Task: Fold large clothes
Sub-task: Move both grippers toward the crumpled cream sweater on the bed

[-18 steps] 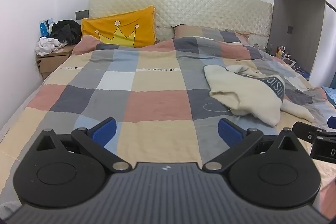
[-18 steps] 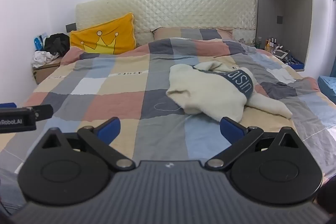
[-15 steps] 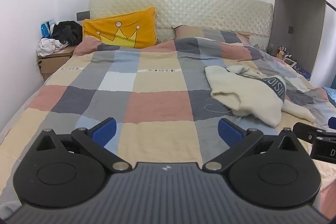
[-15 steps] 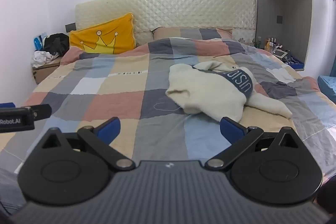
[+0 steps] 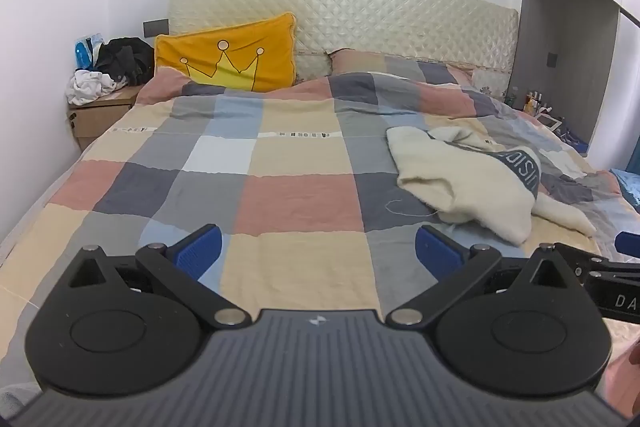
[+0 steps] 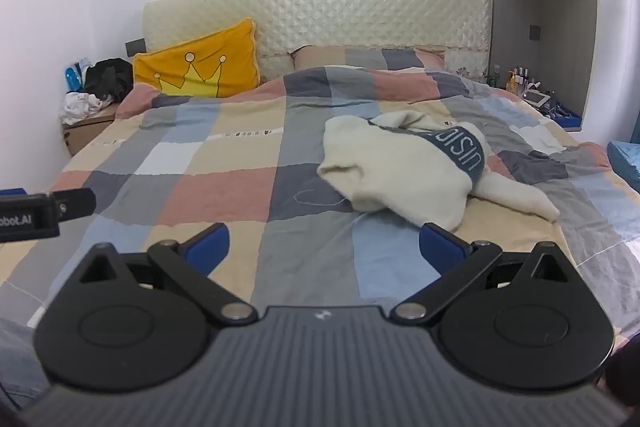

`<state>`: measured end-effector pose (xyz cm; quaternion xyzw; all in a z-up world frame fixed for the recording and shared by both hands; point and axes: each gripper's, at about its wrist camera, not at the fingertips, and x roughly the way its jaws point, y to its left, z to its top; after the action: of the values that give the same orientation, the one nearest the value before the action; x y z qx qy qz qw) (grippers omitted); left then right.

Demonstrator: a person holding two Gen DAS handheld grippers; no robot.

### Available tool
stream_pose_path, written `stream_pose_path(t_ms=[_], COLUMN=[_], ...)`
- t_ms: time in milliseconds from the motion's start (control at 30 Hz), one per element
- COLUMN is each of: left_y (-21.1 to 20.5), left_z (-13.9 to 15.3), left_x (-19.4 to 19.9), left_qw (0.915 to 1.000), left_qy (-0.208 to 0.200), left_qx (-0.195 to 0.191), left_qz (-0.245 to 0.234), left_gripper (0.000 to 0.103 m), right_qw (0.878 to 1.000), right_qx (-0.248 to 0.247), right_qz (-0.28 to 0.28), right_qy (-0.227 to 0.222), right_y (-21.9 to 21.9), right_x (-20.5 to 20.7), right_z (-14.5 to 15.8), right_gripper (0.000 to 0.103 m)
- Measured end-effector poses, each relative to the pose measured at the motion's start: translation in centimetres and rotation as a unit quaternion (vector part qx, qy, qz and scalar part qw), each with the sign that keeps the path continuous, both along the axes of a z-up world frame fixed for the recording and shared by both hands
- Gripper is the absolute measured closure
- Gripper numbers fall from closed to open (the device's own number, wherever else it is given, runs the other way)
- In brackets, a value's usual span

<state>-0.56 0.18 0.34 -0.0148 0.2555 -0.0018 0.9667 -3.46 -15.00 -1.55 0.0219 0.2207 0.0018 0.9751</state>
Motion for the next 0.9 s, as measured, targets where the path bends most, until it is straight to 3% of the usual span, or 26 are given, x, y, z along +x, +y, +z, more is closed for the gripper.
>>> stream_pose_path(t_ms=[900], left_y=[0.00], left_z=[-0.43], left_x=[0.80], left_qw=[0.9999], left_qy=[0.001], left_qx=[0.004], left_qz=[-0.012], left_gripper=[0.000], right_qw=[1.000], right_qx=[0.000], right_qz=[-0.016], right_qy=[0.012], right_y=[0.29], right_x=[0.30], right_z=[-1.18], right_gripper=[0.000])
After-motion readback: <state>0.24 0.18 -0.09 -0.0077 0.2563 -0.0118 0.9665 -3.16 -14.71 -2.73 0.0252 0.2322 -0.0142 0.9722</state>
